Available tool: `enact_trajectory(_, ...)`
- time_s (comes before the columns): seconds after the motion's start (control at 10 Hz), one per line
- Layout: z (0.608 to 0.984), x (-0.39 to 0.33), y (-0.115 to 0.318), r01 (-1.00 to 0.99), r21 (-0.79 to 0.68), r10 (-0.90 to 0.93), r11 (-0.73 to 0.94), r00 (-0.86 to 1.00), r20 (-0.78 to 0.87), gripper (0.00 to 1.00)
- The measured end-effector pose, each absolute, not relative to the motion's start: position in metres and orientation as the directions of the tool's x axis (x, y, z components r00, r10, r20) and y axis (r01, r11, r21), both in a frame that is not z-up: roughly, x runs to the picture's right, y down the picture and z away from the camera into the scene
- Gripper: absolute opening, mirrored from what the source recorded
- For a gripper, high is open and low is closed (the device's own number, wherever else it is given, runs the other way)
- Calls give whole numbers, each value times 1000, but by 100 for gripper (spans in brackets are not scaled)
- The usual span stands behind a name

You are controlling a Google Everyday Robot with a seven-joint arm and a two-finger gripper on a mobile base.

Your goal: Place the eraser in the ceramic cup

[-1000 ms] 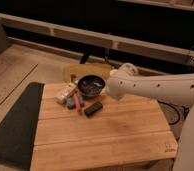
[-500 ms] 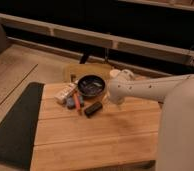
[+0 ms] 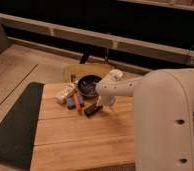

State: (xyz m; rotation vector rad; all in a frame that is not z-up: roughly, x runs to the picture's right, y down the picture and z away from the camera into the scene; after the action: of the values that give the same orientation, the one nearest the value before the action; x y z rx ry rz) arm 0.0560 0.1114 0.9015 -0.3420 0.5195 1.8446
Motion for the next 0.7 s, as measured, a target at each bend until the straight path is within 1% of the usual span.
enact_trajectory(0.4,915,28,107,-972,149,839,-179,-230,-492,65)
enact_trajectory(0.7,923,24,112,-976,147,836,-161,-214,-506,65)
